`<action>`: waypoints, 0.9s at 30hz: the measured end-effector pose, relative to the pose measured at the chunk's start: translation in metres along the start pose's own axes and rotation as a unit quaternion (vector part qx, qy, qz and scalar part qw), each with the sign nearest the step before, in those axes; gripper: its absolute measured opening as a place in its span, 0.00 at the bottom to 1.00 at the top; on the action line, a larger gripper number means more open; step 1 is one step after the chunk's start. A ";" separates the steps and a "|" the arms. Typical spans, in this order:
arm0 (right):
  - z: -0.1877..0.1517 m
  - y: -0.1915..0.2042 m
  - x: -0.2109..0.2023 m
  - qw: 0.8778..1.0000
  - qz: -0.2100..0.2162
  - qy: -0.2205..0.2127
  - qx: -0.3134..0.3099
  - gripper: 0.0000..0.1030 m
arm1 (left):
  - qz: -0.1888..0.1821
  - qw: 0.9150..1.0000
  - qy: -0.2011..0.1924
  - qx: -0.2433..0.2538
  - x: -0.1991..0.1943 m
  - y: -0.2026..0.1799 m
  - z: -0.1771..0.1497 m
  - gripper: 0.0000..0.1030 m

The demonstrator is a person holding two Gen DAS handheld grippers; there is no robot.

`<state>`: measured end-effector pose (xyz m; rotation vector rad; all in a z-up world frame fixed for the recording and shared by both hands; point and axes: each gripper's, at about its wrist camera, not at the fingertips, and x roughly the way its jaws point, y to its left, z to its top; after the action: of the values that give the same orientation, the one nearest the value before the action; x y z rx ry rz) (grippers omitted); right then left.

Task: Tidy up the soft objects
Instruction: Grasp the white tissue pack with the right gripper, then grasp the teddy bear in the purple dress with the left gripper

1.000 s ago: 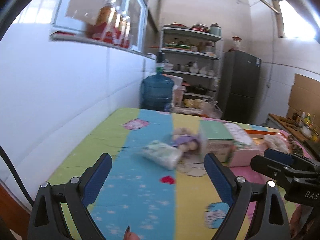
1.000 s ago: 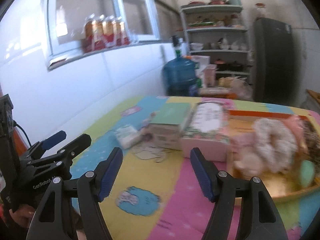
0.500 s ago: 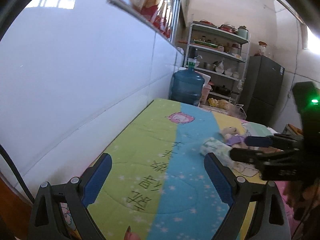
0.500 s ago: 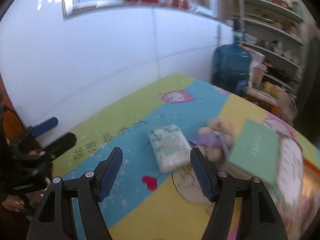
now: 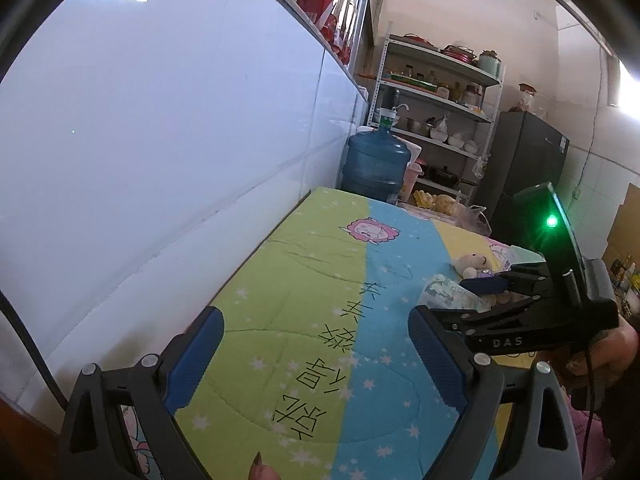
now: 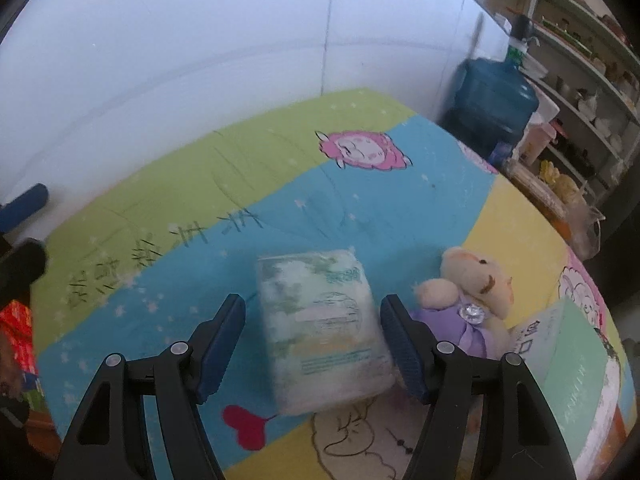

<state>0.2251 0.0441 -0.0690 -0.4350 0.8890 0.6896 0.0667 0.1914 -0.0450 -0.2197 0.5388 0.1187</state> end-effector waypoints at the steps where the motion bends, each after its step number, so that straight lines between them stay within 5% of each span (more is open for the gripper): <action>1: 0.001 0.001 0.002 1.000 0.000 0.003 0.000 0.69 | -0.001 1.000 0.002 -0.001 0.000 -0.001 0.000 0.91; 3: 0.001 0.003 0.007 1.000 0.010 0.013 0.008 0.67 | -0.002 1.000 0.004 -0.002 -0.001 -0.001 0.000 0.91; 5: -0.001 0.004 0.004 1.000 0.017 0.009 0.022 0.52 | -0.002 1.000 0.004 -0.003 -0.002 -0.002 0.001 0.91; 9: -0.009 0.003 -0.014 0.996 0.059 -0.015 0.065 0.47 | -0.003 1.000 0.006 -0.003 -0.003 -0.006 0.004 0.91; 14: -0.029 -0.002 -0.087 0.986 0.053 -0.115 0.109 0.47 | -0.033 0.999 0.011 0.008 0.000 -0.022 0.013 0.91; 19: -0.067 -0.016 -0.152 0.968 -0.015 -0.196 0.157 0.48 | -0.120 0.990 0.067 0.021 0.031 -0.066 0.035 0.91; 22: -0.095 -0.023 -0.171 0.960 -0.058 -0.207 0.178 0.48 | -0.125 0.989 0.059 0.053 0.045 -0.096 0.047 0.91; 27: -0.132 -0.041 -0.192 0.950 -0.062 -0.218 0.217 0.48 | -0.149 0.983 0.081 0.068 0.086 -0.140 0.062 0.91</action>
<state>0.0960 -0.1348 0.0166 0.0599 0.5620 0.4309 0.1946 0.0747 -0.0130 -0.1745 0.6671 -0.2297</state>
